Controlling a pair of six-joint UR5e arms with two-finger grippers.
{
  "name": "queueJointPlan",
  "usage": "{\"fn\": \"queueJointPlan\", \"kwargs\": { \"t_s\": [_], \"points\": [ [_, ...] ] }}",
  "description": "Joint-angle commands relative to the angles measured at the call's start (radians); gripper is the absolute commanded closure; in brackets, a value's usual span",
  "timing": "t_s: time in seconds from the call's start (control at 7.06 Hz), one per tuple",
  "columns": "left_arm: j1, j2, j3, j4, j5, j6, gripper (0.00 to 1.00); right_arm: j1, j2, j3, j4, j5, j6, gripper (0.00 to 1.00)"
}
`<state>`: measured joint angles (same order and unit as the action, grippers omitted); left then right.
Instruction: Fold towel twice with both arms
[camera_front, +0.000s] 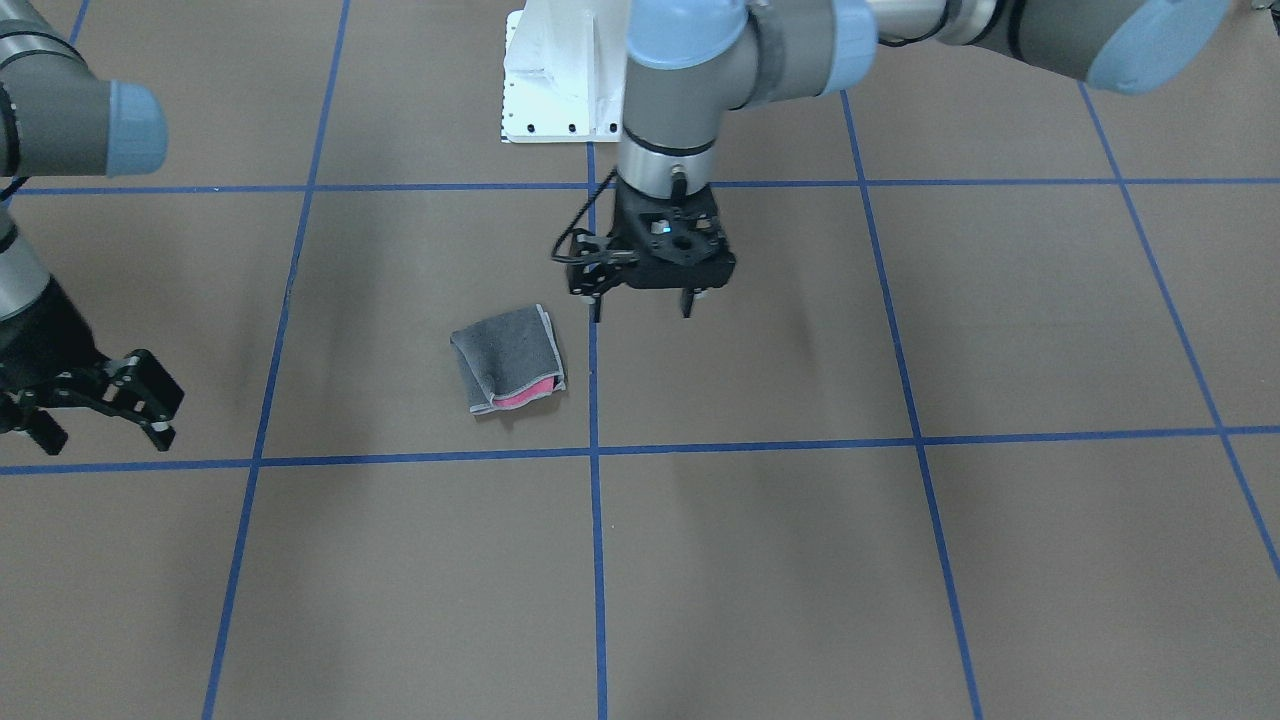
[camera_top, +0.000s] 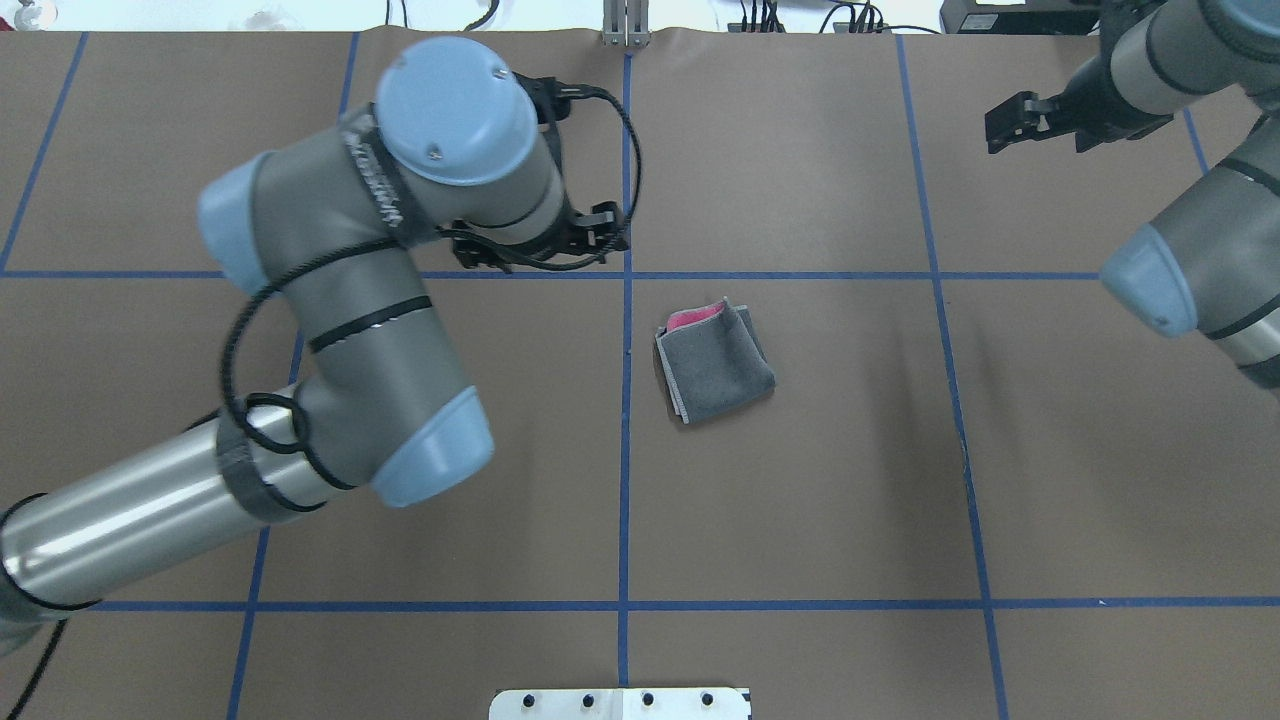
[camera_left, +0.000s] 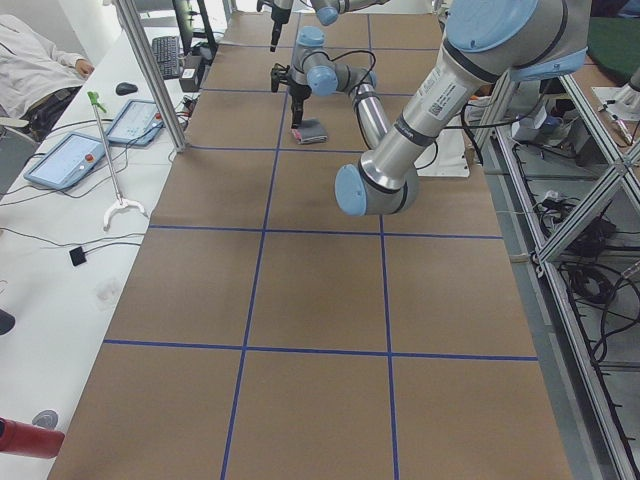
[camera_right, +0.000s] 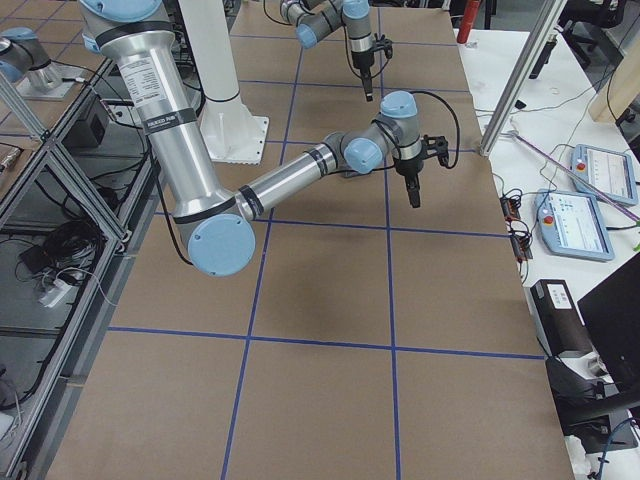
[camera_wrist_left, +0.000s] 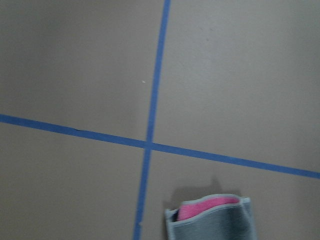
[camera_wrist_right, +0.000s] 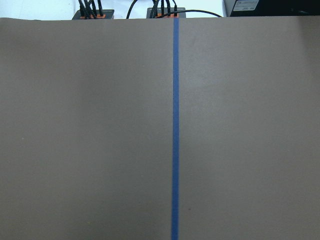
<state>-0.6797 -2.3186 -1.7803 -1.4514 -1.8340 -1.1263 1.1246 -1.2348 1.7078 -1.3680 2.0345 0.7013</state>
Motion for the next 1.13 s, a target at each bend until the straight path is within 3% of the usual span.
{"fn": "queueJointPlan", "kwargs": {
  "t_s": [0.0,0.28,0.57,0.85,0.99],
  "points": [
    [-0.201,0.282,-0.192,0.068,-0.133,0.413,0.0,0.188,-0.064,-0.081,-0.002,0.12,-0.319,0.0],
    [-0.439,0.477,-0.191,0.053,-0.214,0.816,0.0,0.323,-0.129,-0.137,0.0,0.208,-0.518,0.0],
    [-0.643,0.609,-0.15,0.051,-0.337,1.096,0.0,0.423,-0.167,-0.212,-0.002,0.266,-0.7,0.0],
    [-0.843,0.646,0.046,0.049,-0.501,1.343,0.0,0.529,-0.215,-0.237,-0.055,0.299,-0.805,0.0],
    [-0.894,0.665,0.108,0.046,-0.513,1.382,0.0,0.558,-0.25,-0.229,-0.075,0.3,-0.827,0.0]
  ]
}}
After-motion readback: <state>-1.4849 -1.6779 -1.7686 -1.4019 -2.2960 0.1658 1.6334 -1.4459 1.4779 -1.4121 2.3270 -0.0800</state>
